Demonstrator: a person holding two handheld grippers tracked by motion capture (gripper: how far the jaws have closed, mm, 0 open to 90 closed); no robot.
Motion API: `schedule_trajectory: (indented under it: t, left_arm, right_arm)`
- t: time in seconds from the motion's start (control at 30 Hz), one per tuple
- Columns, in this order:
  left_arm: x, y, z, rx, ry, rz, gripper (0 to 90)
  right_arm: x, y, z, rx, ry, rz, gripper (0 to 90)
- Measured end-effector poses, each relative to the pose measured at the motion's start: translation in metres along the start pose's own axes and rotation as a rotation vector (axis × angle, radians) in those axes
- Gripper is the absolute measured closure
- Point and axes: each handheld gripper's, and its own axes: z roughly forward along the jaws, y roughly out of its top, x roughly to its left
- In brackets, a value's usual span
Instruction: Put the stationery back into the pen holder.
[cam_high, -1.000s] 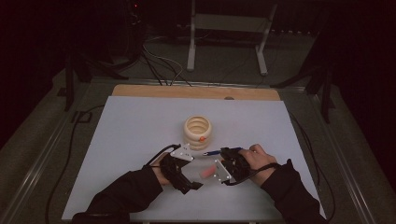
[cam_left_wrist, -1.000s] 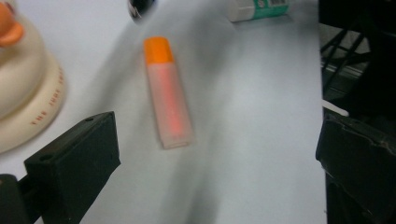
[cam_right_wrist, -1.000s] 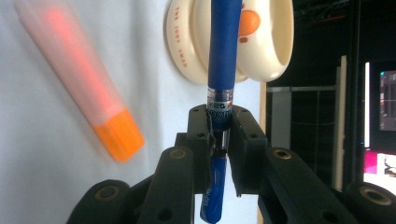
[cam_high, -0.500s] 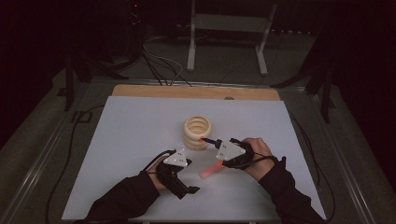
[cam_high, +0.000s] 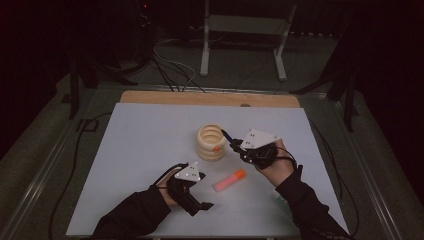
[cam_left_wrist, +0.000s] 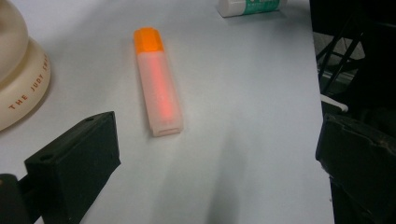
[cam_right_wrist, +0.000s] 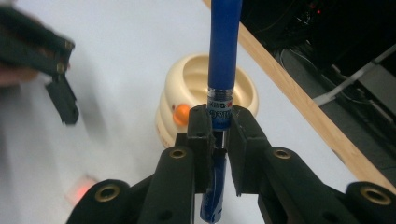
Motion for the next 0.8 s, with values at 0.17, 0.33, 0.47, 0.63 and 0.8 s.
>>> schedule_trajectory:
  t: [0.17,0.33,0.47,0.63,0.8]
  left_arm:
    - [0.0,-0.001,0.001,-0.005,-0.002,-0.006,0.2]
    - [0.0,-0.001,0.001,-0.009,-0.001,-0.008,0.2]
    - [0.0,-0.001,0.0,-0.017,0.003,-0.015,0.2]
    - [0.001,-0.001,0.0,-0.023,0.007,-0.027,0.2]
    - [0.001,-0.002,0.0,-0.021,0.01,-0.024,0.2]
  right_arm:
    - [-0.005,0.006,0.001,-0.029,0.012,0.05,79.6]
    - [-0.008,0.012,0.002,-0.049,0.019,0.074,79.6]
    - [-0.012,0.018,0.003,-0.079,0.009,0.114,79.7]
    - [-0.017,0.026,0.006,-0.107,0.025,0.164,79.6]
    - [-0.022,0.03,0.011,-0.133,0.044,0.215,79.6]
